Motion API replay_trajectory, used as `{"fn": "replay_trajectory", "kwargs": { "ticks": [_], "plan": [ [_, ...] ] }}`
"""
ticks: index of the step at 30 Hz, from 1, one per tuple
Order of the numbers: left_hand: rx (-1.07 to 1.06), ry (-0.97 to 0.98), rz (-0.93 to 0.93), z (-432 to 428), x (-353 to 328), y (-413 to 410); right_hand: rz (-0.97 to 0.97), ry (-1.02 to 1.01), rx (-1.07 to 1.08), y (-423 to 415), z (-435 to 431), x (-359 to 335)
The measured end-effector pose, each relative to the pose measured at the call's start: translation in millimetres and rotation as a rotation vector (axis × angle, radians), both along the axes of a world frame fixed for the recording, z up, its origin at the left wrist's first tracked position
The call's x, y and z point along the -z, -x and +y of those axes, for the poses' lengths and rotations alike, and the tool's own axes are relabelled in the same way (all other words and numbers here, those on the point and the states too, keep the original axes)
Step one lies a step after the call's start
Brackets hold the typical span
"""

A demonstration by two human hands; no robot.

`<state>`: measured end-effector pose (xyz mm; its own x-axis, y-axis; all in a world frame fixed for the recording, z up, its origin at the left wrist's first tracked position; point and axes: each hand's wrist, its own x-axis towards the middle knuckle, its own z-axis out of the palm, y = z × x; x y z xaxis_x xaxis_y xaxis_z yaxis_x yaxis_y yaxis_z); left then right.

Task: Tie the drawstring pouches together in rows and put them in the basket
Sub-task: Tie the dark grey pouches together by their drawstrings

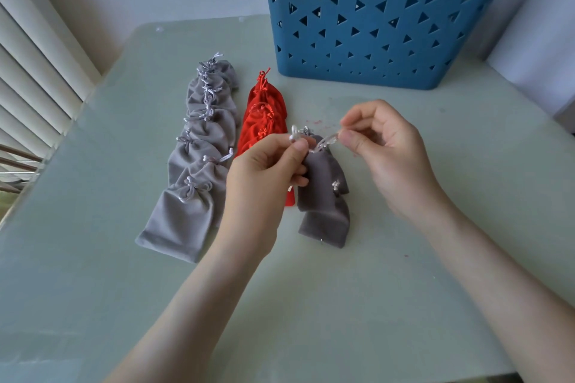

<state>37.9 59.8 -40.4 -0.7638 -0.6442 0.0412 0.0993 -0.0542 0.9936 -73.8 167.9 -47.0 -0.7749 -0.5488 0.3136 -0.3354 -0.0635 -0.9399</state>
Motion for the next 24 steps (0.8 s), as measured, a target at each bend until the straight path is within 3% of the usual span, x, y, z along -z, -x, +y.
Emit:
{"fn": "replay_trajectory", "kwargs": {
  "ticks": [12, 17, 24],
  "plan": [
    [-0.047, 0.732, -0.324, 6, 10, 3, 0.045, -0.01, -0.112, -28, -8, 1],
    [-0.02, 0.735, -0.273, 6, 11, 3, 0.126, -0.051, -0.127, -28, -7, 1],
    [0.076, 0.561, -0.252, 3, 11, 6, 0.141, -0.04, -0.091, -22, -10, 8]
  ]
}}
